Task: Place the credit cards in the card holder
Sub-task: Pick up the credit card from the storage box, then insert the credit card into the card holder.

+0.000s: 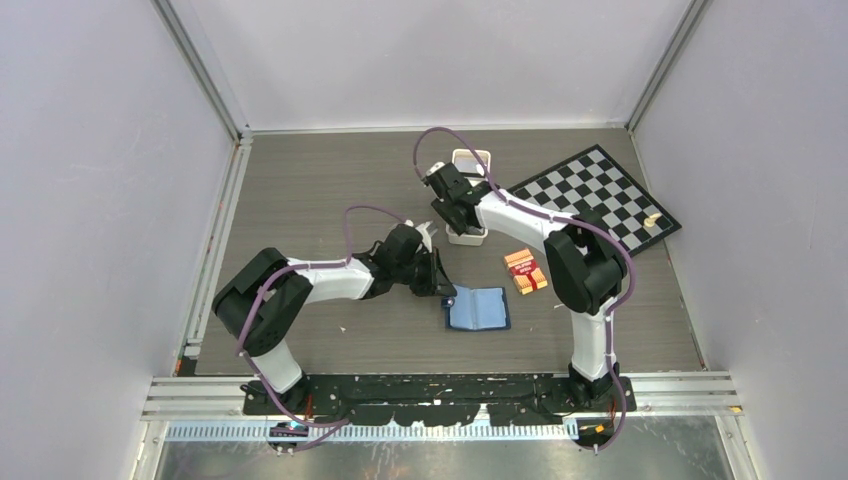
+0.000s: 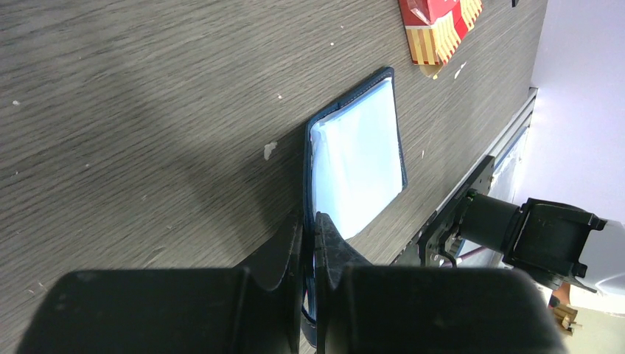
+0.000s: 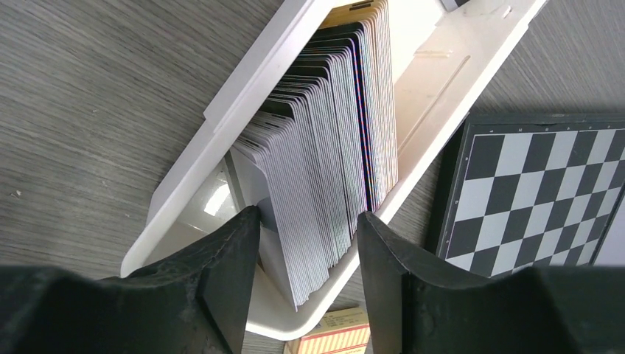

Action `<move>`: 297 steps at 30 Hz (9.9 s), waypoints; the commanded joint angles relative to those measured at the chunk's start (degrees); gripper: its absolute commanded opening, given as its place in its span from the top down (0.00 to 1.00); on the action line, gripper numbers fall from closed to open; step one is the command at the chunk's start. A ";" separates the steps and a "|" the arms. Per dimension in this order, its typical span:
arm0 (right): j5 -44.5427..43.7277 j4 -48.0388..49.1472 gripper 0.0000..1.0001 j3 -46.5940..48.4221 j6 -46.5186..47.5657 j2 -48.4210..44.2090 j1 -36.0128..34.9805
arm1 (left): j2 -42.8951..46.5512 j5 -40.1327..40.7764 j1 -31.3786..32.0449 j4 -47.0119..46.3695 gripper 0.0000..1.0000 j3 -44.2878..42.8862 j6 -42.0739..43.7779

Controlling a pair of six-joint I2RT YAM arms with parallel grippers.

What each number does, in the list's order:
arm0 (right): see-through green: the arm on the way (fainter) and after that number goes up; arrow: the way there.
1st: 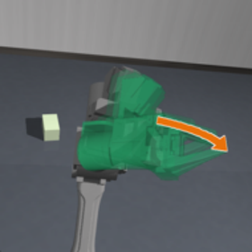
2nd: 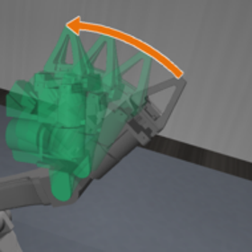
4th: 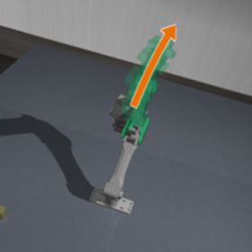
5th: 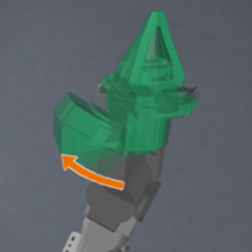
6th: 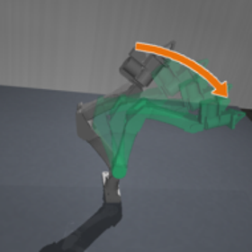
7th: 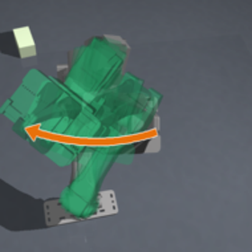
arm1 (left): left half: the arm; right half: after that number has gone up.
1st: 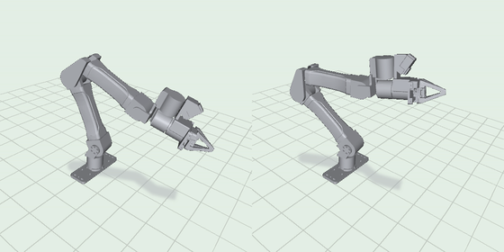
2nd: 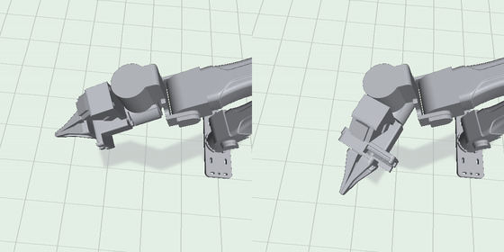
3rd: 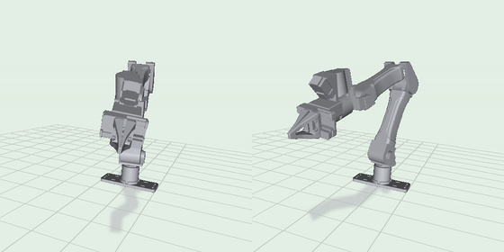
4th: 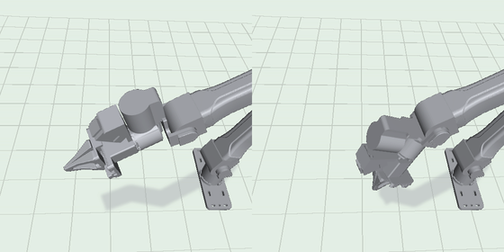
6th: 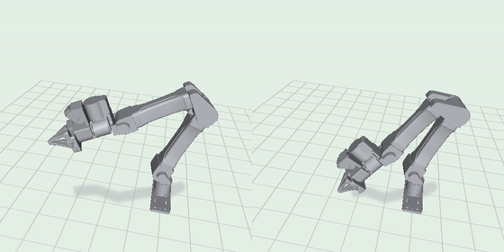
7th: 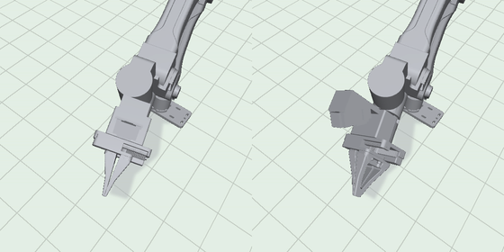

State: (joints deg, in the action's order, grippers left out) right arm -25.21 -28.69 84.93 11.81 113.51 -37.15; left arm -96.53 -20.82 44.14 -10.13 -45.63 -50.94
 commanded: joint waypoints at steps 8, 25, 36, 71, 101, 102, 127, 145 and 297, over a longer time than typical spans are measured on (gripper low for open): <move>-3.85 1.31 0.56 1.30 1.37 -3.24 -0.37 | 0.66 -0.48 0.24 -2.44 1.00 0.63 -0.21; -2.44 0.04 0.82 1.95 1.36 -2.65 -0.69 | 0.48 -0.44 0.24 -2.26 1.00 0.62 -0.21; -2.74 -0.23 0.99 2.50 1.28 -3.98 -1.19 | 0.47 -0.53 0.24 -2.27 1.00 0.62 -0.21; 5.47 -9.51 1.00 9.79 -2.25 -10.41 -0.75 | 0.19 1.69 -0.10 0.20 1.00 0.44 1.63; 12.03 -24.66 1.00 25.61 -6.32 0.92 5.79 | -0.68 0.87 -0.11 0.73 1.00 -0.08 1.63; 12.06 -24.90 1.00 26.04 -6.57 1.03 5.80 | -0.73 0.89 -0.11 0.73 1.00 -0.08 1.63; 14.69 -24.67 0.99 26.32 -9.70 6.13 7.79 | -0.54 1.01 -0.11 0.73 1.00 0.25 1.63; 11.49 -25.09 0.98 25.62 -10.64 6.09 7.82 | -0.37 1.32 -0.11 1.13 1.00 0.16 1.78; 20.55 18.47 0.52 -55.50 -63.64 -35.53 -10.14 | 9.95 0.02 -3.09 1.15 1.00 12.28 2.43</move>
State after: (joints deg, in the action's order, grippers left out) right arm 1.65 -3.57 30.65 -49.47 77.21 -44.80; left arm -86.15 -19.59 41.17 -6.02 -33.69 -47.86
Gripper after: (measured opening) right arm 0.473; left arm 0.009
